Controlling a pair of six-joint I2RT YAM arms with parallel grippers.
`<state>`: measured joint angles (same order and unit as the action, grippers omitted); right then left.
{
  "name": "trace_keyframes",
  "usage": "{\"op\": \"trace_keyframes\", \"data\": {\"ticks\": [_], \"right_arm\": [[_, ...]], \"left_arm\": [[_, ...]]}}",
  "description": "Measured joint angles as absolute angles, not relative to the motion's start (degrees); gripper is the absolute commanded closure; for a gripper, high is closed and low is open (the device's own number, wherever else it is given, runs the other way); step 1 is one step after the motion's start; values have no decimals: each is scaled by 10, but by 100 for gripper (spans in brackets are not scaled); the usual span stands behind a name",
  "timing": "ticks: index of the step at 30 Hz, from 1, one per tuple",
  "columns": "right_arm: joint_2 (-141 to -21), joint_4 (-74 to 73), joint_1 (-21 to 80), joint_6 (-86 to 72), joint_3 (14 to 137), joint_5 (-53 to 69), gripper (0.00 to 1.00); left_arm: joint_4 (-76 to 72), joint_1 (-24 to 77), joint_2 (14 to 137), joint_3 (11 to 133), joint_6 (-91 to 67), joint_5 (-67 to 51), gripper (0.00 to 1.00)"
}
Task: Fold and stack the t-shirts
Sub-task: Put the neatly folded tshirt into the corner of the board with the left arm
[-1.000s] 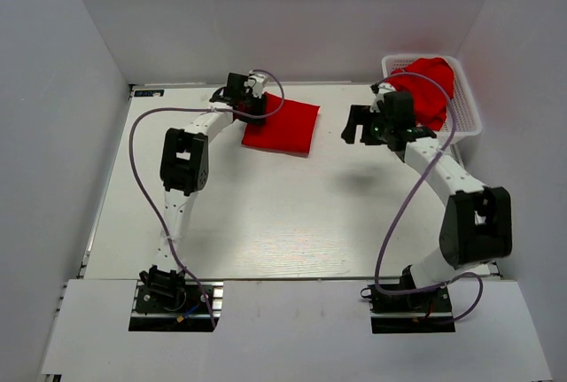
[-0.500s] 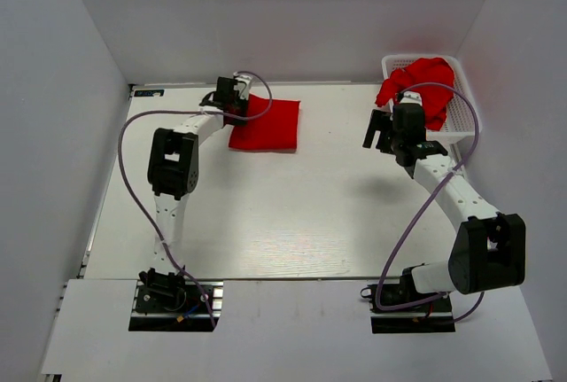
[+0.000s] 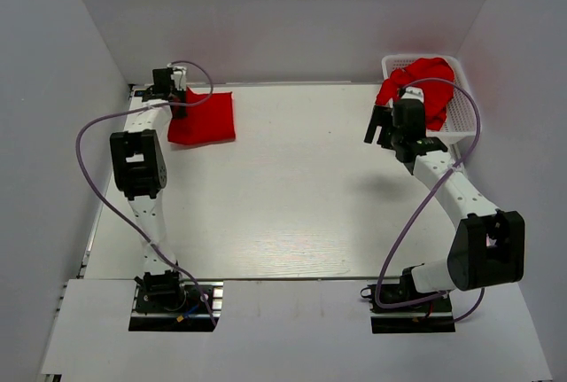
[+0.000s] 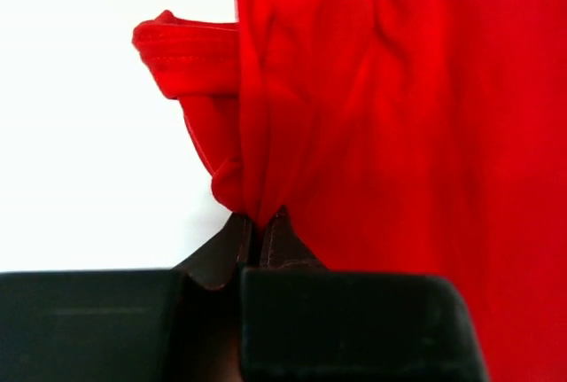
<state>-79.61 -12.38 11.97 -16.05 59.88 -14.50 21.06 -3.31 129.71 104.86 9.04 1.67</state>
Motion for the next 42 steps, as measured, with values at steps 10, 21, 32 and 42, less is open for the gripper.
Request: {"op": "trace_keyframes", "data": {"ticks": [10, 21, 32, 42], "right_arm": [[-801, -136, 120, -159, 641, -209, 10], [-801, -154, 120, -159, 662, -241, 10], [-801, -160, 119, -161, 662, -245, 10], [-806, -158, 119, -164, 662, -238, 10]], "left_arm": [[230, -94, 1345, 1186, 154, 31, 100], [240, -130, 1413, 1260, 180, 37, 100], [238, -136, 1441, 1297, 181, 77, 26], [258, -132, 1415, 1296, 127, 66, 0]]}}
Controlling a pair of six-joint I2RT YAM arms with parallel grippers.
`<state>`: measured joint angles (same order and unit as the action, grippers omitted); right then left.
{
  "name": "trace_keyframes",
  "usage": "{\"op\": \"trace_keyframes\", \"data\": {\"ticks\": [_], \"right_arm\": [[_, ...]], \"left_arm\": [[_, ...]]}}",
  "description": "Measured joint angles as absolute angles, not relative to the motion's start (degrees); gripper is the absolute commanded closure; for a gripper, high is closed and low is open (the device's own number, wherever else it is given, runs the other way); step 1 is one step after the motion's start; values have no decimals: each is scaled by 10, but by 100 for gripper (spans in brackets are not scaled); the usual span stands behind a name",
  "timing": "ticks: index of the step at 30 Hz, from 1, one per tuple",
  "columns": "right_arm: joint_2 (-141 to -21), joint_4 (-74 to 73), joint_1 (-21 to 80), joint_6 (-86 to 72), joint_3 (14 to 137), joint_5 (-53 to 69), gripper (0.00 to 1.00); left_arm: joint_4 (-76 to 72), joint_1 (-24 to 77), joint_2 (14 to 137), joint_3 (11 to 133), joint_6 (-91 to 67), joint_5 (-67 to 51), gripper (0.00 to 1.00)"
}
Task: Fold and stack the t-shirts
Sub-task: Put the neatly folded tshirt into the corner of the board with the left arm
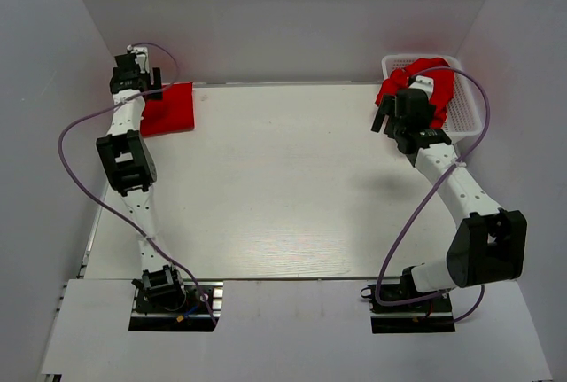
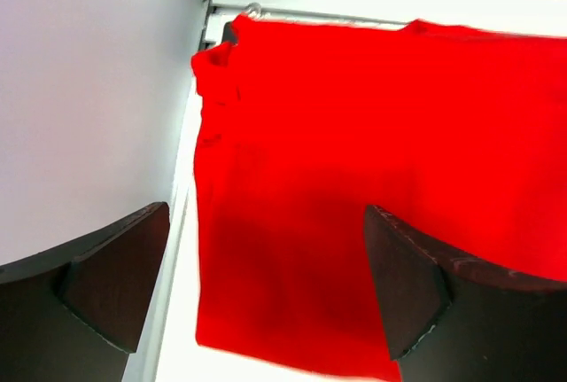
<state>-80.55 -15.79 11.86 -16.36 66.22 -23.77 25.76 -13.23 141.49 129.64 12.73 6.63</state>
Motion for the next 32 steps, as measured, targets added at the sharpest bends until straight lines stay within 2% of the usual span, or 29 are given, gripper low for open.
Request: {"op": "trace_keyframes", "data": {"ticks": [8, 10, 16, 19, 25, 32], "right_arm": [[-842, -145, 110, -179, 660, -181, 10], [-856, -138, 106, -180, 655, -148, 10], [-868, -112, 103, -175, 612, -35, 10], [-868, -99, 103, -173, 600, -4, 10], [-868, -61, 103, -170, 588, 52, 10], [-868, -31, 103, -169, 572, 91, 10]], "left_arm": [[270, -86, 1289, 1226, 59, -36, 0], [256, -47, 1234, 1162, 37, -49, 0], [149, 135, 1027, 810, -43, -87, 0], [143, 187, 967, 706, -73, -103, 0], [154, 190, 908, 652, -109, -64, 0], [150, 201, 880, 644, -121, -43, 0]]}}
